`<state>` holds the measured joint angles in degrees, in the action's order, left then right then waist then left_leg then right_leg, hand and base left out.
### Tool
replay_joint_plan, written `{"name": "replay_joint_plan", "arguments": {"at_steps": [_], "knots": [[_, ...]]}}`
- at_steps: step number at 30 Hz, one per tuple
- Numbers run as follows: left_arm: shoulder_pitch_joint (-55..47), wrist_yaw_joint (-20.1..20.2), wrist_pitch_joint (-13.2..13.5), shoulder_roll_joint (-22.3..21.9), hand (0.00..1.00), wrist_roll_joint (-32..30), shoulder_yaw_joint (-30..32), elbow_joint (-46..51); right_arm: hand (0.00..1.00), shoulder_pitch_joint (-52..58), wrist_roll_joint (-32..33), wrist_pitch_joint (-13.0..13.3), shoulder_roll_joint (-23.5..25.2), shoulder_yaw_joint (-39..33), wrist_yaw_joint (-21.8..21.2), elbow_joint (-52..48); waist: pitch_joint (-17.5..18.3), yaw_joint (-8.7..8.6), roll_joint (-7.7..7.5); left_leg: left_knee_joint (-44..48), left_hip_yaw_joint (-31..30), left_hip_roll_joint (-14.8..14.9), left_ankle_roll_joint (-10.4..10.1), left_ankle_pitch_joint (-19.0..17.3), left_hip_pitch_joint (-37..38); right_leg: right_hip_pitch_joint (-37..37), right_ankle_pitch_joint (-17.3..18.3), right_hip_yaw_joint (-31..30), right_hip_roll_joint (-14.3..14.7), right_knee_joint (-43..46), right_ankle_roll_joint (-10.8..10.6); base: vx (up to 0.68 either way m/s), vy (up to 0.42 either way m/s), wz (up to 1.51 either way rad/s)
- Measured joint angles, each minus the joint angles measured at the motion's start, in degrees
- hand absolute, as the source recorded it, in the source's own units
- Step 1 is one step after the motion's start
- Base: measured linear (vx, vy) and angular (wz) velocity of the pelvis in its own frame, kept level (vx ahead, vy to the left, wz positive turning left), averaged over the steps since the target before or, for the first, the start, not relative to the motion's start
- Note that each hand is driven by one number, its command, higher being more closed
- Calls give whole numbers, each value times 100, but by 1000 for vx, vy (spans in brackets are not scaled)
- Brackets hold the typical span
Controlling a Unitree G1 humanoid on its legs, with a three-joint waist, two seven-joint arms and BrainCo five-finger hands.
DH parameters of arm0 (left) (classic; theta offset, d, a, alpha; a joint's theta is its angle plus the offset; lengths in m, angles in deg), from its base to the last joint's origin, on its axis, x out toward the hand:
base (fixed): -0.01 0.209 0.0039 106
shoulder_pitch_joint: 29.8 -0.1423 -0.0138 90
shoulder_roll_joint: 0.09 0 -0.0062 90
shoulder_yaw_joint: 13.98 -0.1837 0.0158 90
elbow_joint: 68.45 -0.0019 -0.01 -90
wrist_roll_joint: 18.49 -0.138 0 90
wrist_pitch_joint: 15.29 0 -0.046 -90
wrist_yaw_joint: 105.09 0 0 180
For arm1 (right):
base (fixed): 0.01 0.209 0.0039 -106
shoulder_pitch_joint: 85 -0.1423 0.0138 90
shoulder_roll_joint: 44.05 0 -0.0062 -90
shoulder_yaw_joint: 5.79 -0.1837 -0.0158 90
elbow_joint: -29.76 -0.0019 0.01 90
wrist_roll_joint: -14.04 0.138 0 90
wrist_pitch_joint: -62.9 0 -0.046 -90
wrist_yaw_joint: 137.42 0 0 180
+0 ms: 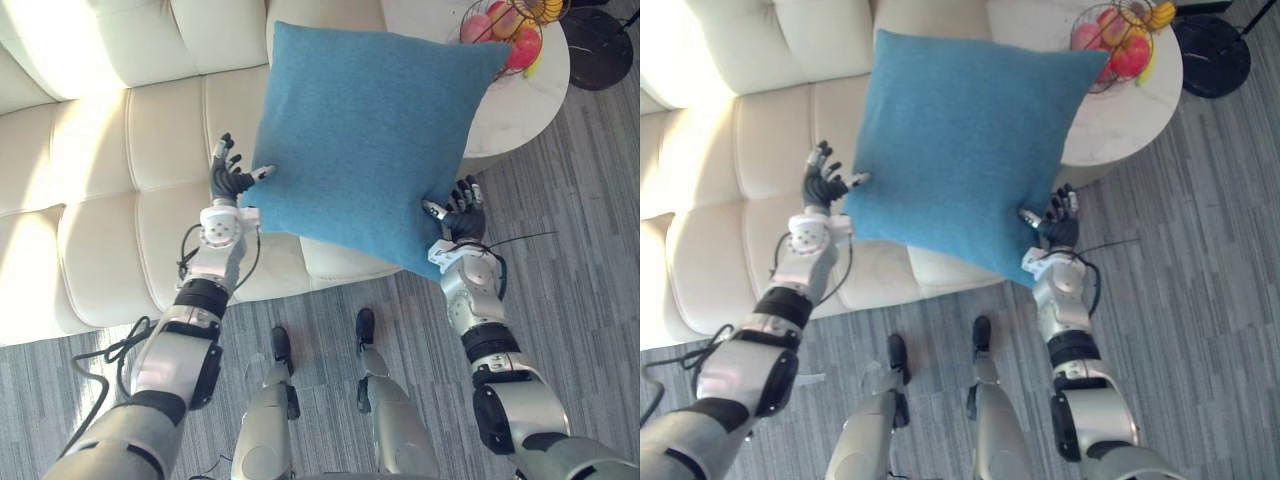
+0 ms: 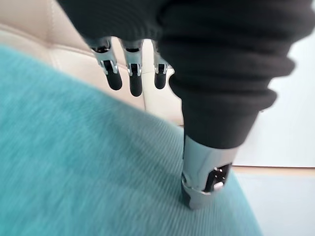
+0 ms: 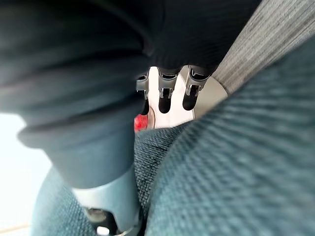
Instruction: Pick up cushions and gather them together orderly.
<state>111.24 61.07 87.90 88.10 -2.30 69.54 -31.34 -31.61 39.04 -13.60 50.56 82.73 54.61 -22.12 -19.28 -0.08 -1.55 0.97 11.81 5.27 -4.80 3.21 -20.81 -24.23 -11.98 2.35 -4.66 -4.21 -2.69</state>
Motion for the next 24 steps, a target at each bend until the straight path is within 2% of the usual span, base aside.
{"name": "replay_joint_plan", "arguments": {"at_steps": [4, 5, 6, 12, 18, 21, 24], "knots": [[-8, -126, 24, -289, 0, 220, -55, -183, 0, 2, 0, 50, 248, 205, 78, -124, -9, 1, -4, -3, -3, 14, -8, 12, -31, -28, -2, 1, 11, 0, 2, 0, 0, 0], [-9, -131, 27, -293, 100, 255, -88, -183, 0, 1, -1, 56, 237, 226, 84, -125, -11, 3, -5, -4, -5, 14, -8, 12, -33, -28, -2, 2, 10, 0, 2, 0, -6, 3], [-10, -139, 51, -298, 100, 342, -198, -182, 100, 1, -4, 64, 224, 226, 131, -126, -12, 5, -7, -6, -25, 11, -8, 12, -43, -28, -2, 14, 7, 0, 1, -1, -3, 6], [-11, -183, 178, -368, 100, 784, -294, -75, 100, -33, -12, 69, 194, 224, 250, -126, -21, 3, -8, -100, -129, -4, -5, 92, -56, -30, -1, 23, 0, -8, 1, 1, -2, 8], [-16, -242, 266, -334, 100, 1173, -297, 567, 100, -296, -11, 109, 40, 223, 276, -133, -249, -1, -49, -245, -155, -5, -23, 198, 23, 6, -2, 42, 10, -28, 2, -3, -5, 2], [-207, -303, 274, -339, 100, 1361, -360, 1317, 100, -214, -13, 92, 31, 248, 276, -225, -248, 3, -48, -330, -154, 10, -31, 212, 265, 236, -1, 42, 29, -80, 1, 24, -5, -1], [-554, -360, 276, -372, 100, 1384, -485, 2129, 100, 300, -33, 50, 31, 319, 276, -852, -243, 1, -42, -395, -203, 25, -32, 211, 456, 432, 4, 39, 49, -83, -4, 26, -1, 6]]}}
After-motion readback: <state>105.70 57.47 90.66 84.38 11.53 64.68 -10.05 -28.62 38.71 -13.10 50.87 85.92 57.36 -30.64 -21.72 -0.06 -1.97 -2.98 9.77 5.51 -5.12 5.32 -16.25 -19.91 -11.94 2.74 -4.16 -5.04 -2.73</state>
